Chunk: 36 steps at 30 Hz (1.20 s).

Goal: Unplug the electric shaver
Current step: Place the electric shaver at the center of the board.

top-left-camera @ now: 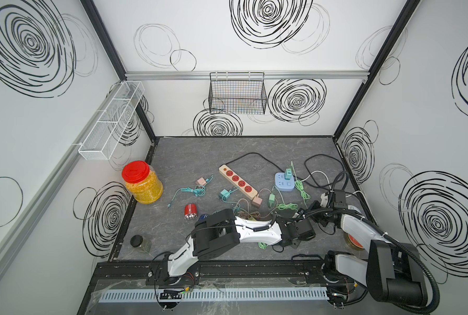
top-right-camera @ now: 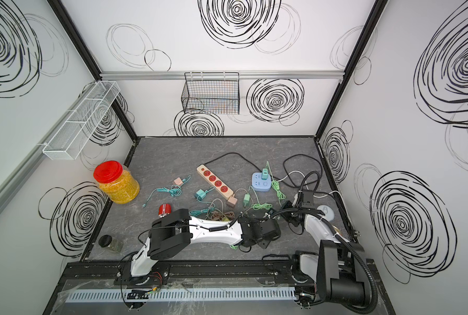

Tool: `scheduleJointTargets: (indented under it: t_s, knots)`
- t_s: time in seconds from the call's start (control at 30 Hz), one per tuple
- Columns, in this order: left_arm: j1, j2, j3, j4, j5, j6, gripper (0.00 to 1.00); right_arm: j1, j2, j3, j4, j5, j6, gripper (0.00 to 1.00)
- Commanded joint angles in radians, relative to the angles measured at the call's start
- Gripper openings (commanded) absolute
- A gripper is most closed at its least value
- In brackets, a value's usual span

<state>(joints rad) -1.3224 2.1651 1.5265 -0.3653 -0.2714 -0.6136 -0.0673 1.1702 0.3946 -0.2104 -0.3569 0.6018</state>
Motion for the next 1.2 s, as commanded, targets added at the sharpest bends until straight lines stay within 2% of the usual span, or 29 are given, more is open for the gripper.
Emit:
scheduleJointTargets:
  t_s: [0.0, 0.3, 0.47, 0.63, 0.8, 1.17]
  knots:
    - [-0.012, -0.016, -0.017, -0.038, -0.028, 0.013, 0.38, 0.006, 0.005, 0.011, 0.010, 0.013, 0.007, 0.08]
    - [-0.012, -0.015, -0.014, -0.041, -0.025, 0.014, 0.77, 0.007, 0.009, 0.009, 0.014, 0.014, 0.008, 0.11]
    - [-0.017, -0.047, -0.017, -0.034, -0.035, 0.021, 0.90, 0.007, 0.012, 0.012, 0.014, 0.013, 0.009, 0.18]
    - [-0.018, -0.105, -0.033, -0.015, -0.040, 0.018, 0.94, 0.007, -0.006, 0.020, -0.006, 0.013, 0.004, 0.32]
    - [-0.008, -0.153, -0.034, -0.009, -0.040, 0.015, 0.94, 0.007, -0.056, 0.050, -0.061, 0.028, -0.003, 0.41]
    - [0.075, -0.237, -0.066, 0.032, 0.016, 0.021, 0.89, 0.008, -0.131, 0.127, -0.156, 0.053, -0.014, 0.45]
